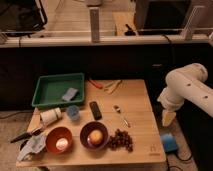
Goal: Place eraser in tray
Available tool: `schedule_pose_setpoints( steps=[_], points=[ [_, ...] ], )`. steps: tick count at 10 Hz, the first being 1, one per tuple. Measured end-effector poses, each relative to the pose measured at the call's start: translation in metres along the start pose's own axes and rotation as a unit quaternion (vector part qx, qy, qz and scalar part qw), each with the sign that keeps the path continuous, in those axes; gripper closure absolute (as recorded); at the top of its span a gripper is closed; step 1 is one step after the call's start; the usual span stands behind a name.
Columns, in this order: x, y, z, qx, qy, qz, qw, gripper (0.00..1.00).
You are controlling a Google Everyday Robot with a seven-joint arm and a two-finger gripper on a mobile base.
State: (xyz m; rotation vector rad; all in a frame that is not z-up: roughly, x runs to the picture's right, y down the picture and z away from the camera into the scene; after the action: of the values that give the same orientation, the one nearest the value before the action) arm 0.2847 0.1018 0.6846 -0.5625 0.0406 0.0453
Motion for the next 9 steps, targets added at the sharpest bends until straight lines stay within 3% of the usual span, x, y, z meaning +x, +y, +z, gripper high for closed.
schedule_pose_setpoints(
  steps=[7, 9],
  points=[
    [0.0, 0.0, 0.0, 0.0, 0.001, 0.0, 1.0, 0.2],
    [-0.023, -0.004, 0.005, 0.004, 0.011, -0.026, 0.9996, 0.2]
  ],
)
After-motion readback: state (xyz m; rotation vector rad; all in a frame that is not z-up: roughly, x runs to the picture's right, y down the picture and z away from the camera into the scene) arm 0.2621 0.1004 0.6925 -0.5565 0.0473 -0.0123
